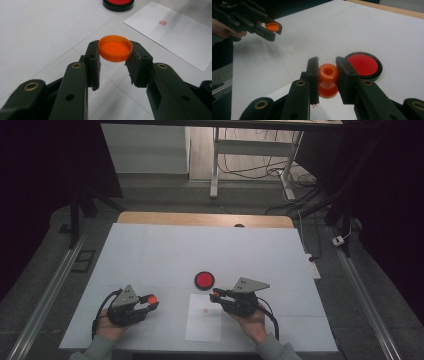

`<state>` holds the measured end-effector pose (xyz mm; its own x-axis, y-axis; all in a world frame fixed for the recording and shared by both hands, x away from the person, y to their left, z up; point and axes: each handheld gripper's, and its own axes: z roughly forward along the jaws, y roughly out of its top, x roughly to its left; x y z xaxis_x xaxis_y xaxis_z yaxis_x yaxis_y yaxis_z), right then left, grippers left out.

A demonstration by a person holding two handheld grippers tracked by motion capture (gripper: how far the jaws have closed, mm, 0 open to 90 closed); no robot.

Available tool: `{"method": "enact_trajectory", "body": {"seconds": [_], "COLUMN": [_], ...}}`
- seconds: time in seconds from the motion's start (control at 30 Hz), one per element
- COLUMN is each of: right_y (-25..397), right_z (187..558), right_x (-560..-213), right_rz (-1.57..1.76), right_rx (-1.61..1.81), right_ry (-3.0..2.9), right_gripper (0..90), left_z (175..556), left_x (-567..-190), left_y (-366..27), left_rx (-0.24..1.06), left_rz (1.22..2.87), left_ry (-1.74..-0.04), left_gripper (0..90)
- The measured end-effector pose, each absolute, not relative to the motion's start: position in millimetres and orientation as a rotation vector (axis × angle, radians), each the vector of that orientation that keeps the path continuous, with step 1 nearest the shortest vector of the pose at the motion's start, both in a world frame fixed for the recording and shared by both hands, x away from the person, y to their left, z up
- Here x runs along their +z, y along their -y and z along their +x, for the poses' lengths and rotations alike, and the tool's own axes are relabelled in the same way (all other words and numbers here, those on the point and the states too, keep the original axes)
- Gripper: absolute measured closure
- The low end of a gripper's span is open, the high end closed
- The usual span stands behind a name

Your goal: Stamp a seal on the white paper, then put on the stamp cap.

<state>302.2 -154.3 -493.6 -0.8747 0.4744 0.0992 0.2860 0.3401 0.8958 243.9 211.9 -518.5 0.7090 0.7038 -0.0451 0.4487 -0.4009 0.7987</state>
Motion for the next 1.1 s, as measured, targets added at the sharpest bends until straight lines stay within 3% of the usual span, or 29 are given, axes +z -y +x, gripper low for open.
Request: {"method": "enact_trajectory", "body": {"seconds": [1.1], "right_y": [176.6], "right_z": [305.0], "right_x": [-470.8], "right_rz": [0.714], "right_rx": [1.622], "right_ry": [-2.313], "right_gripper": [71.7], "left_z": [244.1], "left_x": [-518.8], "left_y": [-210.6], "left_rx": [0.376], "left_rz": [2.075], "left_ry": [-0.869], "left_gripper": [64.0]}}
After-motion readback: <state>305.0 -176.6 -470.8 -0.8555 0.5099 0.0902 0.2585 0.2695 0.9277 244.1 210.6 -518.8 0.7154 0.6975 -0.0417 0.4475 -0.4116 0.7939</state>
